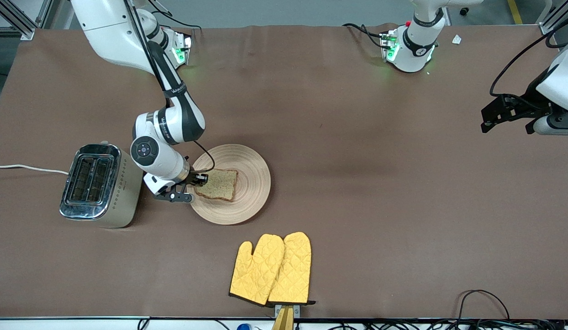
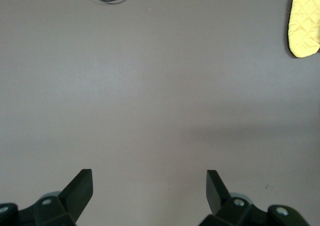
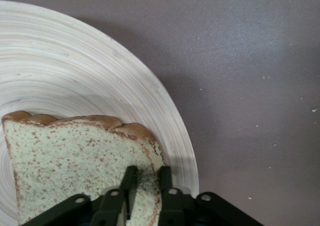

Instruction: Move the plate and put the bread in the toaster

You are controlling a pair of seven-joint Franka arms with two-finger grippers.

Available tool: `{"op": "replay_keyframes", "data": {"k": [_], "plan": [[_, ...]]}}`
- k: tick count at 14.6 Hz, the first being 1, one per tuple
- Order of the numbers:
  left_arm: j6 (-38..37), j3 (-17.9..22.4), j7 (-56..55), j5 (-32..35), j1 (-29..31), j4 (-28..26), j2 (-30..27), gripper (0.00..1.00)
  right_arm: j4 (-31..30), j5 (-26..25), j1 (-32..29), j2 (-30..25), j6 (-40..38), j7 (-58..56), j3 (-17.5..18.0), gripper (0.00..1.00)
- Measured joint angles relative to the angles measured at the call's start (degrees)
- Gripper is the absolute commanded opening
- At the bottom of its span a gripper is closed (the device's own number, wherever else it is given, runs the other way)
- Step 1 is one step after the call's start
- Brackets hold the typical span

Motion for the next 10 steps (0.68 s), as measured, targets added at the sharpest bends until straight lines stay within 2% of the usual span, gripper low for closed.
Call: {"op": "replay_keyframes", "data": {"k": [3,6,10], "plan": [[2.06,0.0,-0.47,0.0,0.06,-0.18,0.03,1.0,0.0,0.0,0.0,0.0,-0.03,-0.02,-0.01,0.0],[3.45,0.02,-0.52,0.0,0.19,-0.35,0.19,1.0,0.88,0.0,0.01,0.01,-1.97,-0.1,0.01,0.0],[3.49,0.05,-0.52,0.0,0.29,-0.39,0.26,1.0,8.33,-0.1,0.01,-0.4,-15.24,-0.12,-0.13,0.0]]}}
